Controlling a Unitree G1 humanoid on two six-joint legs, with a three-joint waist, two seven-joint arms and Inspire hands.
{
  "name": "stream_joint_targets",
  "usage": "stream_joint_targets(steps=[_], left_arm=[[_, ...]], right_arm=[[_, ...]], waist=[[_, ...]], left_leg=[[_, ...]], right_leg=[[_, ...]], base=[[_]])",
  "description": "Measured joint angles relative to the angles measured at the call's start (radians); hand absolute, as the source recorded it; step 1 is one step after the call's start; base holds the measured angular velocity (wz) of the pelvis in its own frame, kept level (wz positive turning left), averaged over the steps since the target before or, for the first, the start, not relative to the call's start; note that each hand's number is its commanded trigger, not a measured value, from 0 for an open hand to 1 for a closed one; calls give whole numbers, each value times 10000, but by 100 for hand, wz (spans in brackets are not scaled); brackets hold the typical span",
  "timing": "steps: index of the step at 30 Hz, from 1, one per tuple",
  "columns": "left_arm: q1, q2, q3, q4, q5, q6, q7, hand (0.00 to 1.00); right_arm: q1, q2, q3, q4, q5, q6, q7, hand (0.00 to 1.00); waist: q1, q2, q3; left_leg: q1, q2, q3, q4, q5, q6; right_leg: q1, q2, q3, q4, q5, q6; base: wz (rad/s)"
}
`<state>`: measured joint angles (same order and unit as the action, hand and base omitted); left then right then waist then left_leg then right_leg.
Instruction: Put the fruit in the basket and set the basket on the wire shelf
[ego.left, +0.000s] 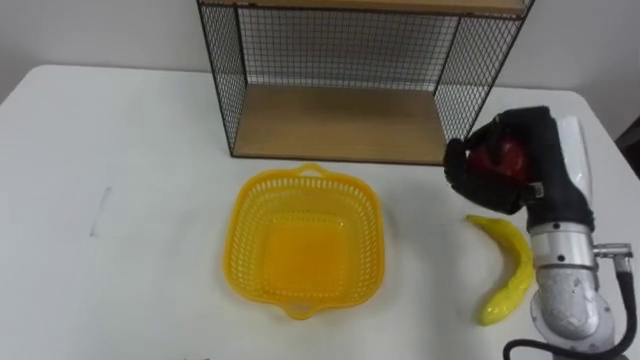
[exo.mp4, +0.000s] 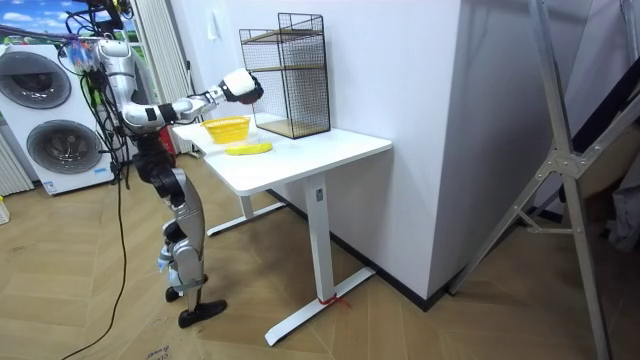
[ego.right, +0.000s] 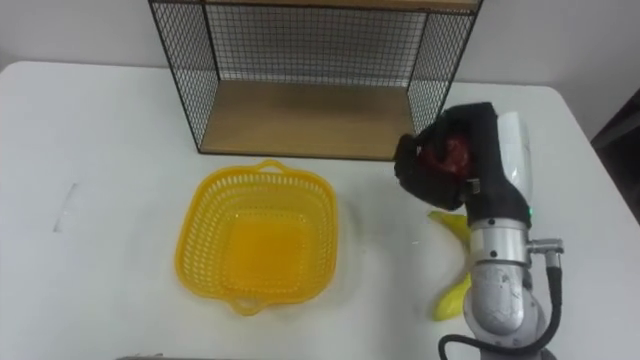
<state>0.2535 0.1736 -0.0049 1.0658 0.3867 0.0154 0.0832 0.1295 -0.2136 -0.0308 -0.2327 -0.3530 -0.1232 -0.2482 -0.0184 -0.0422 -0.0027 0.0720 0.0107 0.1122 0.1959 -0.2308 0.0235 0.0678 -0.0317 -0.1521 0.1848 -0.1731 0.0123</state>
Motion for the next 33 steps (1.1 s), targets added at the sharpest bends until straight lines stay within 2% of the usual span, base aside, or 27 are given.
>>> stream_joint_targets(steps=[4, 7, 9, 11, 13, 17, 18, 20, 23, 25, 28, 32, 33], left_arm=[[-5, 1, -14, -87, 3, -9, -91, 0], [-116, -1, -34, -90, 2, -9, -165, 0], [-181, 18, -191, -71, -16, -6, -189, 0], [-246, 17, -308, -58, -13, -4, -234, 0], [-308, 16, -401, -33, -12, 4, -280, 0], [-392, 37, -422, -28, -12, 17, -343, 0], [-404, 53, -503, -71, -8, 29, -335, 0], [-460, 54, -584, -102, 2, 29, -280, 0], [-615, 169, -800, -96, 11, 95, -266, 0], [-707, 200, -978, -96, 11, 147, -286, 0], [-776, 209, -988, -95, 5, 250, -350, 0], [-891, 227, -1176, -84, 5, 297, -462, 0], [-927, 223, -1202, -66, 5, 297, -481, 0]], right_arm=[[-6, -3, 36, -656, -72, -2, 62, 100], [-18, -7, 139, -933, -40, -3, 232, 100], [-68, -30, 406, -946, 121, 4, 339, 100], [-81, -61, 661, -954, 119, 25, 623, 100], [-125, -74, 908, -955, 115, 91, 965, 100], [-227, -205, 1327, -984, -54, 257, 1493, 100], [-357, -290, 1508, -978, -97, 327, 1703, 100], [-387, -312, 1746, -977, -98, 362, 2002, 100], [-426, -313, 2206, -888, -136, 397, 2487, 100], [-427, -329, 2501, -815, -135, 616, 2946, 100], [-510, -327, 2758, -581, -154, 732, 3231, 100], [-564, -326, 2881, -514, -146, 1002, 3641, 100], [-611, -326, 2881, -491, -148, 1022, 3741, 78]], waist=[[14, -9, 4], [44, 78, 9], [131, 180, 25], [252, 202, 13], [272, 228, 40], [471, 103, 4], [509, 29, 46], [561, -71, 24], [681, -143, 45], [788, -155, 52], [811, -139, 62], [987, -71, 110], [1027, -52, 123]], left_leg=[[-1, 11, -5, -8, -8, -1], [1, 24, 8, -68, -10, -5], [47, 40, 85, -91, -7, -9], [67, 54, 156, -108, -6, -11], [55, 54, 159, -114, -6, -12], [-85, 58, 155, -125, 1, -19], [-102, 59, 162, -95, 4, -21], [-106, 60, 149, -65, 4, -22], [-137, 55, 82, -45, 4, -21], [-173, 30, -11, -11, 4, -19], [-214, 15, -60, 16, 5, -17], [-251, 19, -105, 34, 5, -16], [-257, 21, -115, 37, 5, -17]], right_leg=[[1, 5, 2, 9, 3, 1], [-2, 18, 14, 20, 10, -8], [-4, 37, 29, 34, 16, -18], [-19, 58, 119, 36, 24, -31], [-28, 57, 117, 36, 24, -31], [-182, 68, 120, 35, 26, -33], [-185, 66, 122, 28, 29, -35], [-182, 67, 121, 6, 29, -35], [-176, 56, 85, -5, 29, -35], [-176, 31, 75, -9, 29, -34], [-178, 8, 1, -11, 29, -33], [-175, 2, -154, -6, 29, -33], [-174, 3, -162, -4, 29, -33]], base=[[0], [0], [-8], [-10], [-2], [-1], [0], [5], [6], [8], [6], [5], [3]])
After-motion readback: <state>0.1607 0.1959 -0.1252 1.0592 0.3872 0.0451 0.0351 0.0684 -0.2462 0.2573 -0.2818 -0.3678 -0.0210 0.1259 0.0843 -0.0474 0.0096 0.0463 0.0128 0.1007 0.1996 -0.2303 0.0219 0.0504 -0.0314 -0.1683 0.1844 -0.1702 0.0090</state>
